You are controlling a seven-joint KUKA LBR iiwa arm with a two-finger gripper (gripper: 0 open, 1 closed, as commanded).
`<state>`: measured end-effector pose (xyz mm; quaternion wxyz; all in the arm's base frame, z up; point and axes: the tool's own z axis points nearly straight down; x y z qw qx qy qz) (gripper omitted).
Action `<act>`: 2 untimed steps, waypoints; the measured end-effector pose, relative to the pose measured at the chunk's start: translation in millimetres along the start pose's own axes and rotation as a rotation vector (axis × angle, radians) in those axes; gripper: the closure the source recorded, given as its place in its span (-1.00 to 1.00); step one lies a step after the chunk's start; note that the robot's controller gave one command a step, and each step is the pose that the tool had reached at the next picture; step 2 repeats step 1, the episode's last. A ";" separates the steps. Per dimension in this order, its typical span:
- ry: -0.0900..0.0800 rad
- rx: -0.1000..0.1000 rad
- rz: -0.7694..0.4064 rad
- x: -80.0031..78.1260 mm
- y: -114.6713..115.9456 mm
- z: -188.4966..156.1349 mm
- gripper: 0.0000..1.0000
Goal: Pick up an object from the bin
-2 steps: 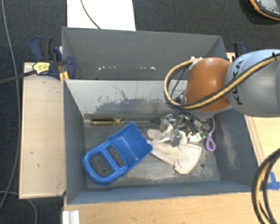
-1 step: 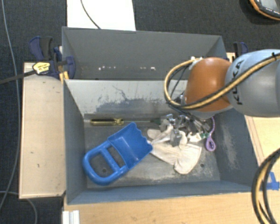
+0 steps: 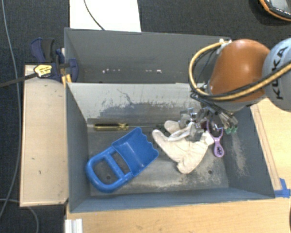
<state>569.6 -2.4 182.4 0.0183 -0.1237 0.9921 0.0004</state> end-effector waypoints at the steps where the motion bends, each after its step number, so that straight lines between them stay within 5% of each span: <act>1: 0.012 -0.004 -0.045 -3.7 -4.9 -89.0 1.00; 2: 0.012 -0.004 -0.045 -3.7 -4.9 -89.0 1.00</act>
Offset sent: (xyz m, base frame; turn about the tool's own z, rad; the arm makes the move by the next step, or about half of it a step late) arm -0.0104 0.0024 0.1226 -0.0305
